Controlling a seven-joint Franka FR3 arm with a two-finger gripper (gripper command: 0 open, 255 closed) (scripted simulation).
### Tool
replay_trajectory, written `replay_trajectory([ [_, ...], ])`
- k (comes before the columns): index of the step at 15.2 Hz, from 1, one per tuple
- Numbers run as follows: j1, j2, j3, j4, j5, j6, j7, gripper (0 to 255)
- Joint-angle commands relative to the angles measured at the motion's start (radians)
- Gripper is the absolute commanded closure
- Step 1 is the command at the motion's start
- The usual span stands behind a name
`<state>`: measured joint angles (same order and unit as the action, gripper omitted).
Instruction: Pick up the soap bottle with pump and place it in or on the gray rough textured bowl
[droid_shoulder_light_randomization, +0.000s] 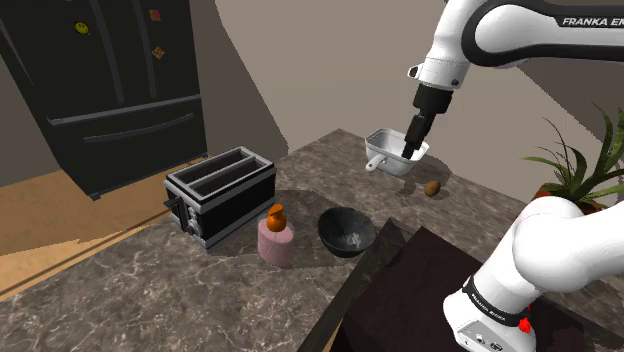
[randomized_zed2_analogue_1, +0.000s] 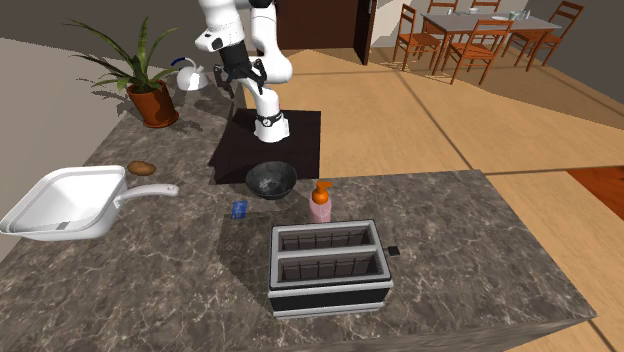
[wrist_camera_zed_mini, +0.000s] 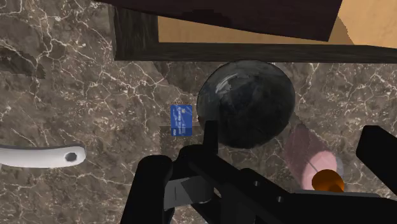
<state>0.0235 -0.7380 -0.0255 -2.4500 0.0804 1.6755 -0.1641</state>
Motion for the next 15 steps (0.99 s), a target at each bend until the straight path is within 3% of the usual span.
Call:
replay_trajectory([
  [1,0.0,0.0,0.0,0.0,0.0,0.0,0.0,0],
  [8,0.047,0.144,0.117,-0.048,0.055,0.21,0.11,0],
  [15,0.08,0.356,0.23,-0.025,0.071,0.414,0.226,0],
])
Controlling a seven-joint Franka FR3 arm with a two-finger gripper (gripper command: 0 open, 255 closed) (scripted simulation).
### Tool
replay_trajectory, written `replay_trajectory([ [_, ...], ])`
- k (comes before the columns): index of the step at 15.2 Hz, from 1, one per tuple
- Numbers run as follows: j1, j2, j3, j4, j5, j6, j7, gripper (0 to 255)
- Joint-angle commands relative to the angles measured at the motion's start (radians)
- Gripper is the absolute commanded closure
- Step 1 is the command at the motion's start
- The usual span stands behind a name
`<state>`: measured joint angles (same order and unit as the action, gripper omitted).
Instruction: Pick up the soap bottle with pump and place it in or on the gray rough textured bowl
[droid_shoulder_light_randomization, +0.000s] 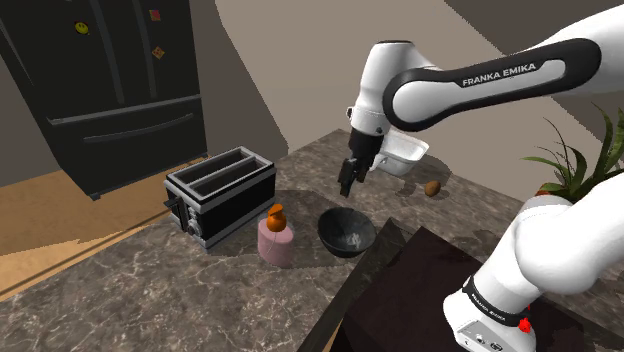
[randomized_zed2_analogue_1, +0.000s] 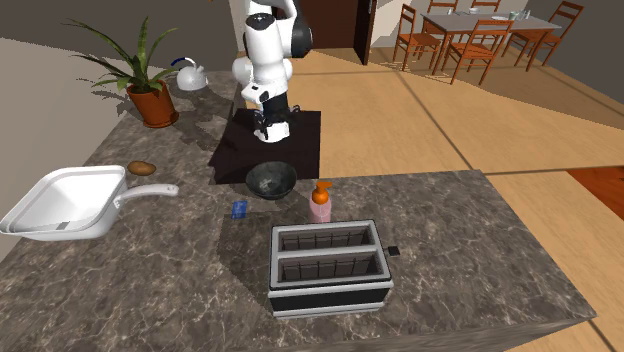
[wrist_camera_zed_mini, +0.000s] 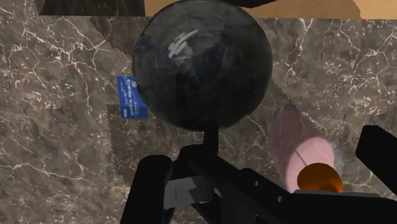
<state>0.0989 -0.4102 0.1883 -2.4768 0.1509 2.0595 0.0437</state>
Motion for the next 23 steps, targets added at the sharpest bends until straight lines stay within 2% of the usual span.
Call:
replay_trajectory([
  [1,0.007,0.062,0.031,0.01,-0.003,0.057,0.037,0],
  [7,0.02,0.285,0.113,0.094,-0.061,0.201,0.164,0],
  [15,0.071,0.602,0.152,0.277,-0.234,0.316,0.371,0],
  [23,0.085,0.679,0.135,0.26,-0.277,0.406,0.4,0],
])
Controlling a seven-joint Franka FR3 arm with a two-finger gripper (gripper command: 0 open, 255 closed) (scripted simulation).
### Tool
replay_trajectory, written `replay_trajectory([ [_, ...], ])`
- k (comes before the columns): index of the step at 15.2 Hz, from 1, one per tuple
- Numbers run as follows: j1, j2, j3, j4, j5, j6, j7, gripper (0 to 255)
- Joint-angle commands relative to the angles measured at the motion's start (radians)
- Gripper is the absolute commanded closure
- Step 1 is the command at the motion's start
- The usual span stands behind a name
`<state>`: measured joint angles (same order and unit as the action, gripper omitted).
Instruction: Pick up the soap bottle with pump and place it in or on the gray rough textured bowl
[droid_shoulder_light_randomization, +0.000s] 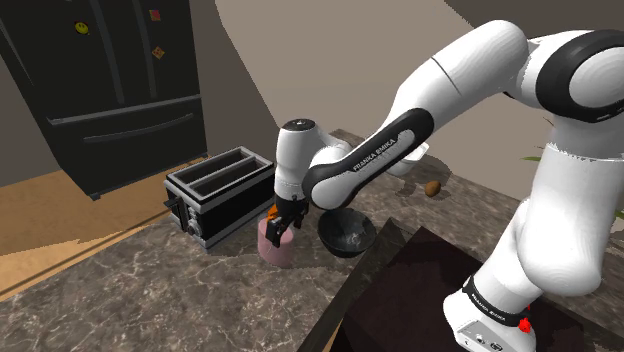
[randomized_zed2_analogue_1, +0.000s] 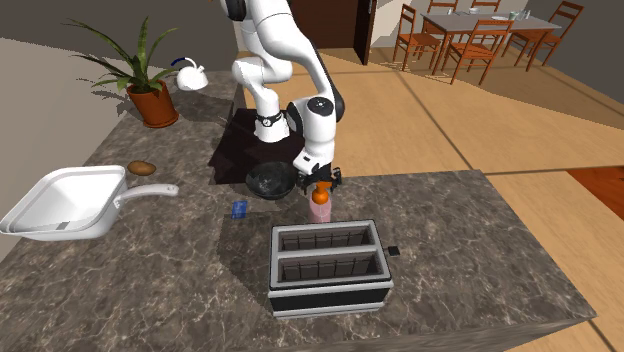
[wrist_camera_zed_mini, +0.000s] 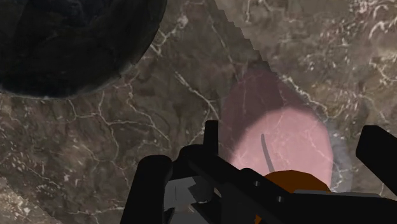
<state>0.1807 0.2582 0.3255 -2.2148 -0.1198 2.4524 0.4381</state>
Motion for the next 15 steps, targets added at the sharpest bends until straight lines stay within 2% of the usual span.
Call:
replay_trajectory([
  [1,0.003,0.011,-0.002,-0.003,-0.006,0.013,0.006,0],
  [7,0.003,0.011,-0.002,-0.002,-0.006,0.013,0.006,0],
  [8,0.003,0.011,-0.002,-0.002,-0.006,0.013,0.006,255],
  [15,0.003,0.011,-0.002,-0.003,-0.006,0.013,0.006,255],
])
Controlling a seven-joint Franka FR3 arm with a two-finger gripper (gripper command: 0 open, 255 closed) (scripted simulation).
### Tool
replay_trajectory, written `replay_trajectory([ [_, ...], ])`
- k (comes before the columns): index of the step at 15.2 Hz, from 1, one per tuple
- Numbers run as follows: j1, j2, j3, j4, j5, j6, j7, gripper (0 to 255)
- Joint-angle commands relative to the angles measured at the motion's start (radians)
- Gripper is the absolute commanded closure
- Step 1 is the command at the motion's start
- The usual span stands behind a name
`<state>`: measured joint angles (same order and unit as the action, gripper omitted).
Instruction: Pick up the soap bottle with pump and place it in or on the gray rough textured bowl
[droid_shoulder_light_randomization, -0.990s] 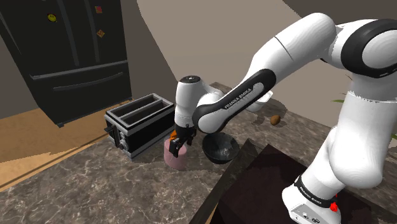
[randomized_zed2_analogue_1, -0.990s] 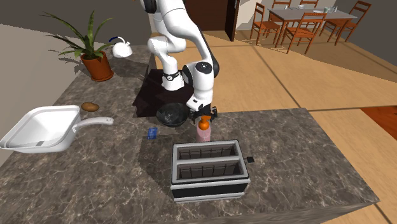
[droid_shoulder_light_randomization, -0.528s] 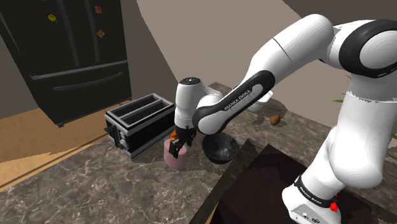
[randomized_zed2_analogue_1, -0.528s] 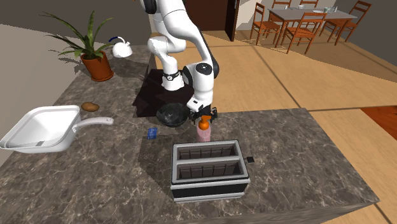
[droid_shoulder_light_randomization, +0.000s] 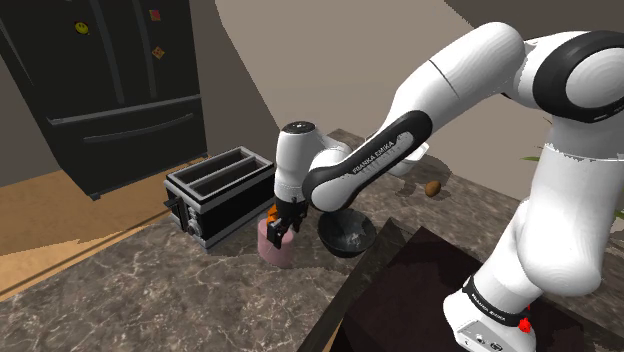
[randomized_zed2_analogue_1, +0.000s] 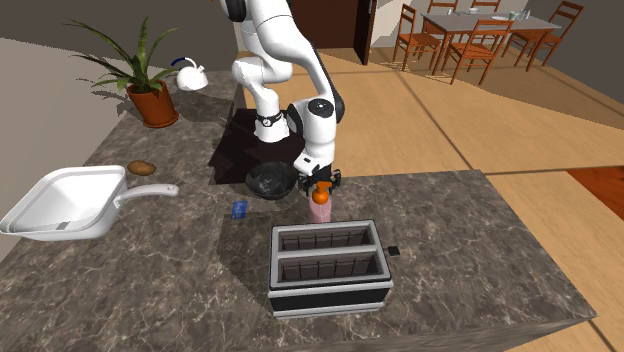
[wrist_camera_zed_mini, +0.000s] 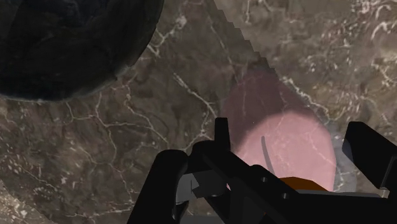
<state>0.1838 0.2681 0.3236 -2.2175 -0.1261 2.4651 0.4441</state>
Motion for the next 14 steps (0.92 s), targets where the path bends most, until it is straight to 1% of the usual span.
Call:
replay_trajectory([
  [1,0.0,0.001,0.0,0.0,0.0,0.001,0.0,255],
  [2,0.0,0.001,0.0,0.0,0.0,0.0,0.0,255],
  [14,-0.017,-0.118,0.022,0.032,0.065,-0.143,-0.044,255],
])
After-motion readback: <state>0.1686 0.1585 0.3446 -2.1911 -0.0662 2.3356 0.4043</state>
